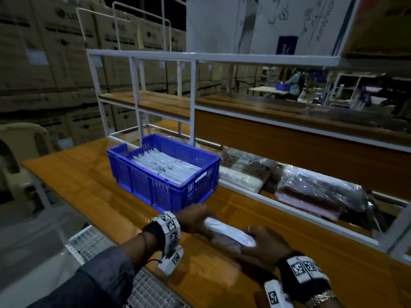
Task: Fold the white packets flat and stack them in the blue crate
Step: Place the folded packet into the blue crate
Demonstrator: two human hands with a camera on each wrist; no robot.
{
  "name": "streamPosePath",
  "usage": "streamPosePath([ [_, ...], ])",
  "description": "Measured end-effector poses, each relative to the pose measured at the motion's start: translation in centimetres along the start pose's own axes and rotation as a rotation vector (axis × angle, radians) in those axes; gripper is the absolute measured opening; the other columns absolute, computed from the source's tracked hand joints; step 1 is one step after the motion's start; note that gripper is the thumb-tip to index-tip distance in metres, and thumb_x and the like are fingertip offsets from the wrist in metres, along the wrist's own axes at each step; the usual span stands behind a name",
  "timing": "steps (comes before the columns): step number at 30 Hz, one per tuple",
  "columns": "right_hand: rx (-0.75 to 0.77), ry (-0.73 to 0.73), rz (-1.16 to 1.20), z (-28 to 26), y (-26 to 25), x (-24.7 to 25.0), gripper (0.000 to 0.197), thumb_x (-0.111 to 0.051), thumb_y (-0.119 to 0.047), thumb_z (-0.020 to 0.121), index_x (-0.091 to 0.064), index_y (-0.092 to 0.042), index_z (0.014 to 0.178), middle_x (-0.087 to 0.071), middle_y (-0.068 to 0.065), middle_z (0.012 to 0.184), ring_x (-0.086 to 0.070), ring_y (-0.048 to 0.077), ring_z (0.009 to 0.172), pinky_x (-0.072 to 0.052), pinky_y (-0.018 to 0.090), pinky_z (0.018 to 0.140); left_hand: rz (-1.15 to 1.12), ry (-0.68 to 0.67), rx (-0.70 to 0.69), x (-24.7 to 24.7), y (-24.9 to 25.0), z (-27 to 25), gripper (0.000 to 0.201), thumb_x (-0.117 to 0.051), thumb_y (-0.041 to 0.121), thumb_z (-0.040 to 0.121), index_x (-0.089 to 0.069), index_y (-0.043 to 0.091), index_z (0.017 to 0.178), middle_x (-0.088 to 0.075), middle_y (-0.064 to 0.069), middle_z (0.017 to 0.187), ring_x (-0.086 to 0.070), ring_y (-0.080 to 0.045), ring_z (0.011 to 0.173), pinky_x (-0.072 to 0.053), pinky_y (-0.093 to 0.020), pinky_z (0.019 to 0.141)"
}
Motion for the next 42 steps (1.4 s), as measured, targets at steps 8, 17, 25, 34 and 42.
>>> streamPosePath([
  [8,0.215,0.112,0.05,7.5,-13.8,5.4,0.045,-0.049,-0.08,0.067,-0.054,-0.039,0.086,-0.058,-0.011,0.09,-0.056,0.008,0.082,-0.049,0.036,0.073,-0.166,0.151,0.043,14.6,-8.1,-5.6,0.037,-0.092,0.031,0.071,-0.077,0.017,0.102,-0.077,0.004,0.098,-0.07,-0.006,0.091,-0.055,-0.03,0.08],
  [17,0.405,0.231,-0.014,18.3,-26.8,8.6,0.072,-0.057,-0.087,0.068,-0.062,-0.034,0.117,-0.062,-0.018,0.105,-0.058,0.008,0.098,-0.049,0.036,0.08,-0.313,0.475,0.062,26.5,-17.7,-11.7,0.037,-0.092,0.016,0.067,-0.076,0.007,0.099,-0.077,-0.01,0.098,-0.073,-0.028,0.094,-0.057,-0.052,0.082],
  [25,0.455,0.186,-0.017,27.9,-31.9,9.7,0.068,-0.059,-0.083,0.07,-0.064,-0.034,0.115,-0.067,-0.013,0.112,-0.062,0.013,0.102,-0.052,0.041,0.083,-0.469,0.507,0.096,30.2,-27.0,-10.8,0.038,-0.09,0.006,0.072,-0.072,0.0,0.104,-0.077,-0.011,0.103,-0.073,-0.03,0.099,-0.059,-0.048,0.089],
  [34,0.444,-0.044,-0.02,40.2,-32.9,6.3,0.069,-0.085,-0.043,0.072,-0.059,-0.022,0.132,-0.063,-0.001,0.124,-0.059,0.017,0.109,-0.049,0.036,0.095,-0.394,0.315,0.14,32.7,-37.5,-5.3,0.031,-0.088,0.001,0.072,-0.071,-0.009,0.096,-0.077,-0.016,0.097,-0.073,-0.016,0.086,-0.061,-0.038,0.079],
  [42,0.323,-0.18,-0.042,46.4,-31.6,2.8,0.07,-0.077,-0.031,0.087,-0.044,-0.013,0.146,-0.053,0.007,0.14,-0.051,0.023,0.125,-0.038,0.027,0.102,0.102,-0.118,0.313,30.4,-50.5,-1.2,0.067,-0.092,0.043,0.065,-0.064,0.026,0.124,-0.071,0.011,0.115,-0.066,-0.012,0.104,-0.051,-0.026,0.083],
])
Point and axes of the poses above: each hand's wrist, its own z-axis towards the middle knuckle, its own x-axis out of the back of the hand, y = z × x, the point moved 7 cm from there along z, towards the middle knuckle
